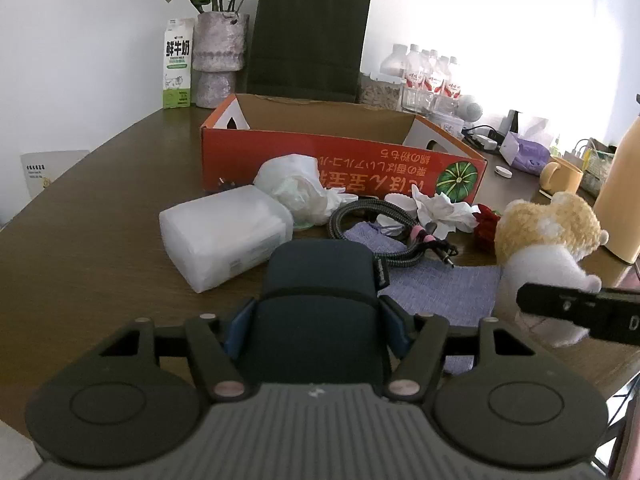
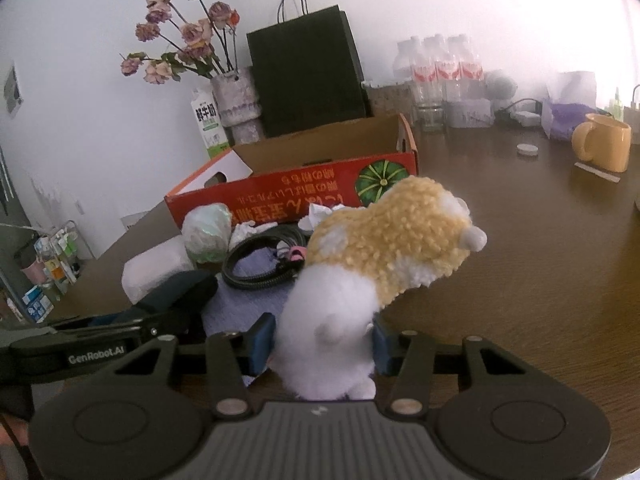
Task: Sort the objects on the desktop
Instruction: 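Grasp the white-yellow plush alpaca with the right tool while the left tool grasps the black case, then lift and carry the plush and black case over the orange cardboard box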
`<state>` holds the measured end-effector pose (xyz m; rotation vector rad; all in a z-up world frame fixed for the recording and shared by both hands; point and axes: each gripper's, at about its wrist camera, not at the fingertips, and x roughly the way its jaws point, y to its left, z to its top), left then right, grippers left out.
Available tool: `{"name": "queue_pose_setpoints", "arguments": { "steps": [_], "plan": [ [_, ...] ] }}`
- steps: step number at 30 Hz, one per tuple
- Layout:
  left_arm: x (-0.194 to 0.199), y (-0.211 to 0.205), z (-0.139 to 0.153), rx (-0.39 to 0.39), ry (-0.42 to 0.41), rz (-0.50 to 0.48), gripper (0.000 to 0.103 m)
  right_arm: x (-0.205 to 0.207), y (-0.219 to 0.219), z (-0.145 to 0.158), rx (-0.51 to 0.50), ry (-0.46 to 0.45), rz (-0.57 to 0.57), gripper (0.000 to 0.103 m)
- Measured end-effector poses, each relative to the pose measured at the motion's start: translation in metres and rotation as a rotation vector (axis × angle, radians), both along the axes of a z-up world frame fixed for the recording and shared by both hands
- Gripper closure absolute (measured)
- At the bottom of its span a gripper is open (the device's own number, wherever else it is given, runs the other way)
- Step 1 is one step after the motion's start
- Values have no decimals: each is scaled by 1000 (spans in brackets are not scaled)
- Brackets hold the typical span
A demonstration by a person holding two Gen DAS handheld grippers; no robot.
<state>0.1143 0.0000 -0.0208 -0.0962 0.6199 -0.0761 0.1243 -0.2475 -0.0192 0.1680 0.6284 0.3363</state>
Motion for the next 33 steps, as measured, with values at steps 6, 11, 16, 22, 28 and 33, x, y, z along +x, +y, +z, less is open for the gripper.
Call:
{"name": "queue_pose_setpoints", "arguments": {
  "steps": [6,11,16,22,28,33],
  "plan": [
    [-6,3,4,2,-19,1,37,-8,2,7,-1,-27,10,55],
    [-12,6,17,1,-68,-11,38,-10,7,15,-4,-51,28,55],
    [-11,10,35,-5,-110,-11,38,-7,12,26,-8,-87,50,55],
    [6,16,59,-29,-144,-24,38,11,18,44,-13,-135,78,55],
    [46,23,92,-51,-183,-23,38,52,30,72,-19,-180,112,55],
    [102,27,118,-41,-182,4,38,105,48,97,-25,-172,135,55]
  ]
}}
